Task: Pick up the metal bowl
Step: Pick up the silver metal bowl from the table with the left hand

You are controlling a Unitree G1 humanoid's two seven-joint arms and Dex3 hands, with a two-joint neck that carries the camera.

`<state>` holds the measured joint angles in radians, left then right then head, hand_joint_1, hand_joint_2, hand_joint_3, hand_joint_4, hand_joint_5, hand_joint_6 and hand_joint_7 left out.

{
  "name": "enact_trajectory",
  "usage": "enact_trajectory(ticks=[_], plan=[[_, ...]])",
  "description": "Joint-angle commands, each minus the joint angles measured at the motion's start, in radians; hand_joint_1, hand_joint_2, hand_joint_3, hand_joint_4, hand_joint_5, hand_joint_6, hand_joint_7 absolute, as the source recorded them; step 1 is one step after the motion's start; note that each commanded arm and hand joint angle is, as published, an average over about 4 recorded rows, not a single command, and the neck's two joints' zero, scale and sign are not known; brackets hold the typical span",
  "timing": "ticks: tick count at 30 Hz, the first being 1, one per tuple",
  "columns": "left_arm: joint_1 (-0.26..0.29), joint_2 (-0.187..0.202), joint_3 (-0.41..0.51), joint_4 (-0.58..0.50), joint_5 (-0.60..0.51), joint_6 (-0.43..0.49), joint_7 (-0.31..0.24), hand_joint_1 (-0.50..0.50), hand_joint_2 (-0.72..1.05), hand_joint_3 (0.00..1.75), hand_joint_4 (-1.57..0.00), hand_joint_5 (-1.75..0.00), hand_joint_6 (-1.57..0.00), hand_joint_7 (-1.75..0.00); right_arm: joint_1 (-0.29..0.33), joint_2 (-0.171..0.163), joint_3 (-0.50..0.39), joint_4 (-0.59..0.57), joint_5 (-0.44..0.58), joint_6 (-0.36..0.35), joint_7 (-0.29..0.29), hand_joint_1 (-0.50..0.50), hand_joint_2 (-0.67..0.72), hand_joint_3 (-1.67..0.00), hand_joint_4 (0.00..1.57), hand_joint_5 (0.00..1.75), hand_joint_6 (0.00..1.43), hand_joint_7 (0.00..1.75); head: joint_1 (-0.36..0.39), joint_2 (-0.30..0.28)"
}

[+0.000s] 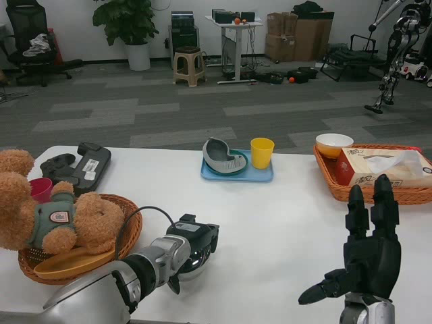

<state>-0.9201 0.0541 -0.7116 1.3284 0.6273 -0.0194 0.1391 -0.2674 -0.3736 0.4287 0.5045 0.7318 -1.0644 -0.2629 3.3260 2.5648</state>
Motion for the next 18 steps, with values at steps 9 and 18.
enact_trajectory(ticks=[9,18], plan=[[0.076,0.029,-0.022,-0.053,0.019,0.047,-0.059,-0.50,1.05,1.61,-1.53,-1.75,-1.15,-1.68,0.020,-0.007,-0.005,-0.012,0.012,-0.006,-0.002,0.24,0.72,0.00,0.00,0.00,0.00,0.07,-0.001,0.003],[0.107,0.094,-0.003,-0.294,0.027,0.095,-0.105,-0.50,1.05,1.59,-1.53,-1.75,-1.15,-1.68,0.025,-0.008,-0.005,-0.013,0.015,-0.006,-0.002,0.25,0.72,0.00,0.00,0.00,0.00,0.07,-0.001,0.010]])
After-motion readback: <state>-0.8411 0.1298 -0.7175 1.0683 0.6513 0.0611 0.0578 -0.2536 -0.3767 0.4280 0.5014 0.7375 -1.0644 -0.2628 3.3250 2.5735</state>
